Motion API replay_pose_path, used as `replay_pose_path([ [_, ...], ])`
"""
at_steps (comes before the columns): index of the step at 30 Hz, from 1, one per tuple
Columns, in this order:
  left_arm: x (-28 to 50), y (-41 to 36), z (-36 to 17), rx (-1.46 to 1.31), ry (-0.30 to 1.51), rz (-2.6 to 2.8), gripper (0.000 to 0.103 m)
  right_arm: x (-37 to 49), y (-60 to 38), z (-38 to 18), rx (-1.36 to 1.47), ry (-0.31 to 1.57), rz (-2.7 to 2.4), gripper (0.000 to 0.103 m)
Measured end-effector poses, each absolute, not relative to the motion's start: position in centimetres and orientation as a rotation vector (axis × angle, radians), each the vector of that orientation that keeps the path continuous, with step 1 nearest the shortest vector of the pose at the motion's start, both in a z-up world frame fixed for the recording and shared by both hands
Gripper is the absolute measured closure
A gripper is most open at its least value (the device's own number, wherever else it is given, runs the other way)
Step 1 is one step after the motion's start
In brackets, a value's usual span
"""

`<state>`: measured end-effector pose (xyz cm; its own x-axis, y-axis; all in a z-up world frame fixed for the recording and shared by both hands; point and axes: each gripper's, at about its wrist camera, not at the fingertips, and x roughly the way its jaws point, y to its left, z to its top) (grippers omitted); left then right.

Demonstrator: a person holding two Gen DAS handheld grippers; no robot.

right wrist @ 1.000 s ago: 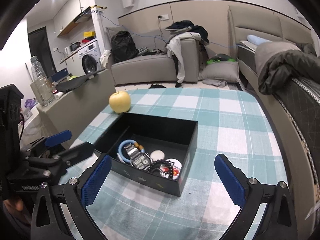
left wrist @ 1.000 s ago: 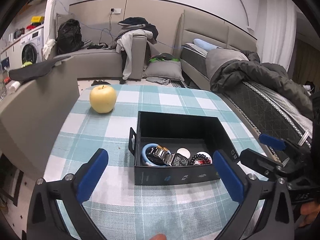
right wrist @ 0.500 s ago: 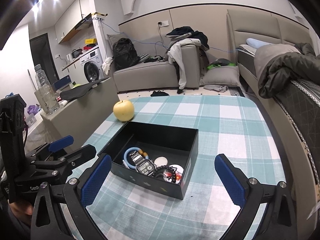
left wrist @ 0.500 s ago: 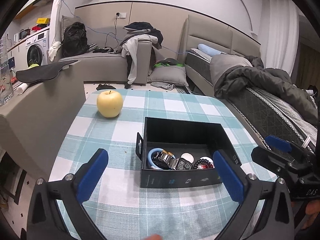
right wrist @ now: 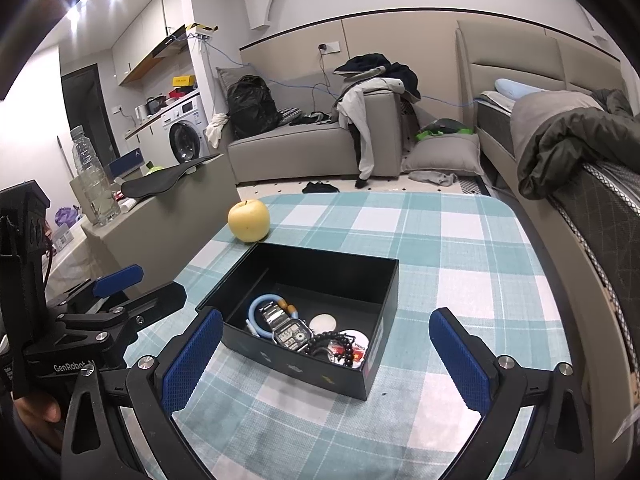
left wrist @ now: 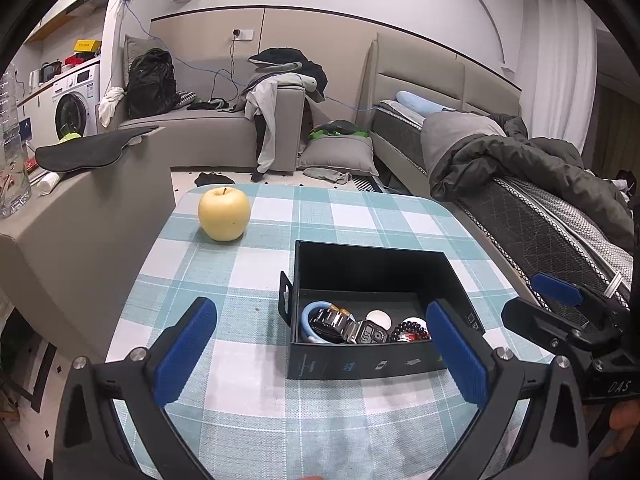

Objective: Organize jewelry

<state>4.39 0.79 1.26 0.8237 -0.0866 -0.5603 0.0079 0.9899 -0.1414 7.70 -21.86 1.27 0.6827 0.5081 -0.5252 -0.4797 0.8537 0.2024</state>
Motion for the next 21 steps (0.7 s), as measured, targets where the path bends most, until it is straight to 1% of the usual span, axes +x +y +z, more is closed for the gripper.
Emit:
replay_pose_path([
  [21,4.35,0.85,1.17,-0.131,0.605,-0.035,0.001,7.50,-21.61,1.48,0.039,0.599,0.569,0.000],
])
